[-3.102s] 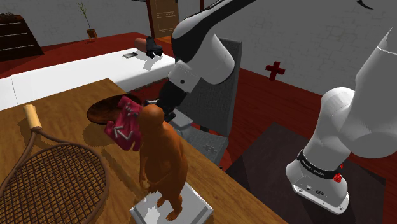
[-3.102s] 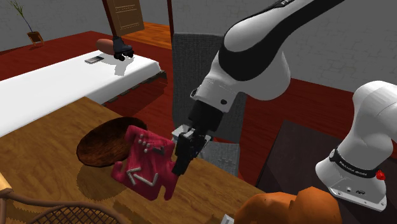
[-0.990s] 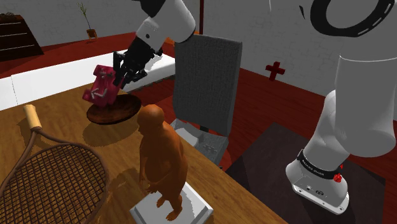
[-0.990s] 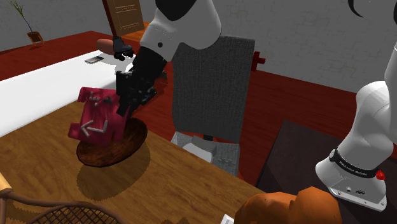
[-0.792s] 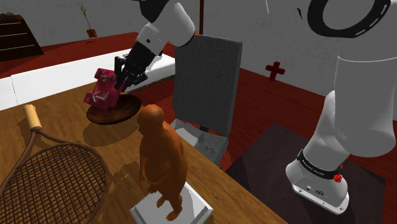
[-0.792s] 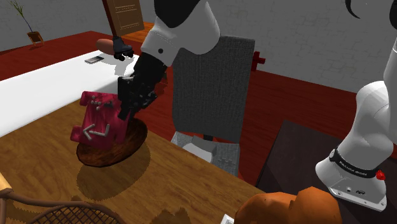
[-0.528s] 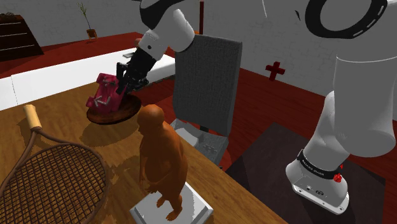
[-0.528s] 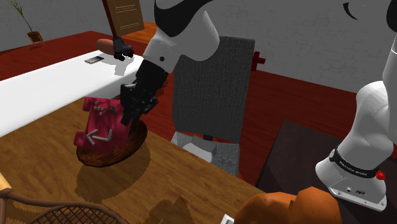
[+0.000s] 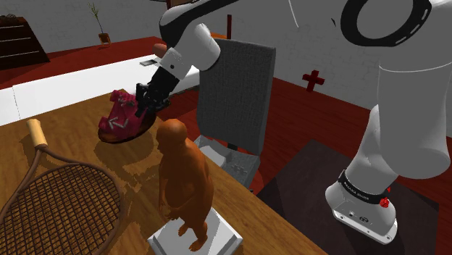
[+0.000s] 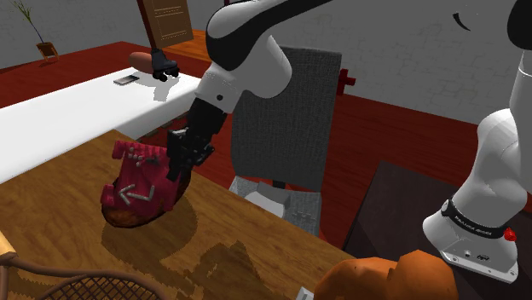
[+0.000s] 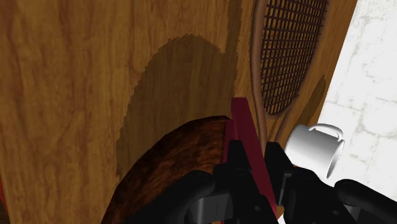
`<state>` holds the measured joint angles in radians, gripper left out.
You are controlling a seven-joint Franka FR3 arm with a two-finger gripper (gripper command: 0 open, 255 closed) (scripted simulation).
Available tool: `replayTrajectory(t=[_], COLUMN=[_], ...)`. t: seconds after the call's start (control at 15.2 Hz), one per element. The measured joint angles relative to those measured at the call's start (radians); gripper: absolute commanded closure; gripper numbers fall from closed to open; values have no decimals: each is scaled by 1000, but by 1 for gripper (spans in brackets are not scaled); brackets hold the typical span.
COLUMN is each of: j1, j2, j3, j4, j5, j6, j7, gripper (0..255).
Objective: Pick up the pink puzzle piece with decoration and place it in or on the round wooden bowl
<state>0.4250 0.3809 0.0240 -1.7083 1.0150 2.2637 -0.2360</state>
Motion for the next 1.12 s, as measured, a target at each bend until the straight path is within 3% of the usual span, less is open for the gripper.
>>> replayTrajectory(t=[0.33, 0.4, 0.79, 1.12], j1=[0, 0, -1, -35], j2=[4, 4, 5, -66], j3=[0, 0, -1, -26], j4=[1, 1, 0, -27], j5=[1, 1, 1, -24], j6=[2, 3, 3, -66], j7=[-2, -2, -2, 7], gripper=[255, 0, 0, 0])
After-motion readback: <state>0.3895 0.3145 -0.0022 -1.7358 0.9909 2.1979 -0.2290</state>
